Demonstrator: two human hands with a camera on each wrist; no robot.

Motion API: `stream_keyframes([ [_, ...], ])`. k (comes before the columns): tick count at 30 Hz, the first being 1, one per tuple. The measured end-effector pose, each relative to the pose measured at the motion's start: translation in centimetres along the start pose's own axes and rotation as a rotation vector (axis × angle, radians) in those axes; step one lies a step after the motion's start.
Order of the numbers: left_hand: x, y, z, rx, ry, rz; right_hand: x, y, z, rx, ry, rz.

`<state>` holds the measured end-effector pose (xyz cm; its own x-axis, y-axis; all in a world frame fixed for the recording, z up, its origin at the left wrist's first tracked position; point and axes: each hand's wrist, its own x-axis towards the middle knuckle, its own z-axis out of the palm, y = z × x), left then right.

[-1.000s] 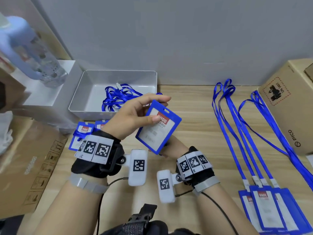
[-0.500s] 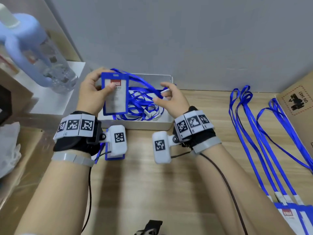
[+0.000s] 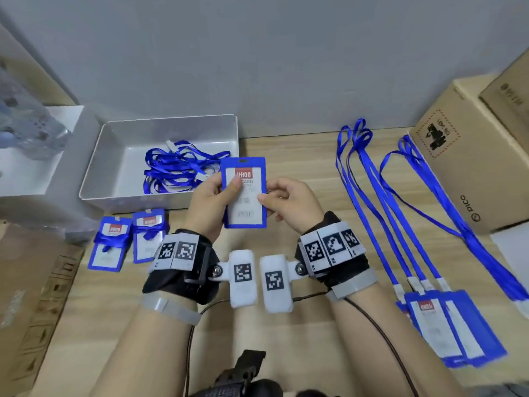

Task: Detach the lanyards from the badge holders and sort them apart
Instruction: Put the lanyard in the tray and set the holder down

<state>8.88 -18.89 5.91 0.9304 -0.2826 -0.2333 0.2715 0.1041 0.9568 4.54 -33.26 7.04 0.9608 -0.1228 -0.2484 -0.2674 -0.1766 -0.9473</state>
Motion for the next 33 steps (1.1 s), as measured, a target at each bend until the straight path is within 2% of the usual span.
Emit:
stream_keyframes([
  [3,-1.0,-1.4,4.4,0.043,-0.09,-0.033,-2.4,1.7,-4.1,0.012,0.057,0.014],
  [5,-1.4,-2.6,7.3,0.058,-0.101,-0.054,-4.1,3.5,-7.1,0.045,0.113,0.033],
  [9,-2.1,-5.1,13.0,0.049,-0.109,-0.14,-7.7,8.8,-14.3,0.019,0.423,0.111],
  [13,-3.0,-7.4,17.9,0.06,-0.137,-0.181,-11.6,14.2,-21.6,-0.136,0.66,0.294],
  [15,-3.3,-8.2,19.6,0.058,-0.141,-0.198,-13.3,16.8,-24.3,-0.259,0.775,0.433],
  [17,-3.3,-8.7,20.9,0.053,-0.133,-0.216,-15.2,18.9,-26.1,-0.384,0.908,0.579],
  [20,-3.2,-9.4,22.3,0.046,-0.115,-0.225,-17.7,20.8,-27.2,-0.387,1.05,0.669],
  [24,-3.4,-10.4,24.2,0.072,-0.136,-0.227,-19.3,22.9,-28.0,-0.363,1.116,0.626],
  [33,-4.3,-11.1,25.8,0.069,-0.15,-0.23,-20.3,25.4,-29.6,-0.37,1.077,0.523],
])
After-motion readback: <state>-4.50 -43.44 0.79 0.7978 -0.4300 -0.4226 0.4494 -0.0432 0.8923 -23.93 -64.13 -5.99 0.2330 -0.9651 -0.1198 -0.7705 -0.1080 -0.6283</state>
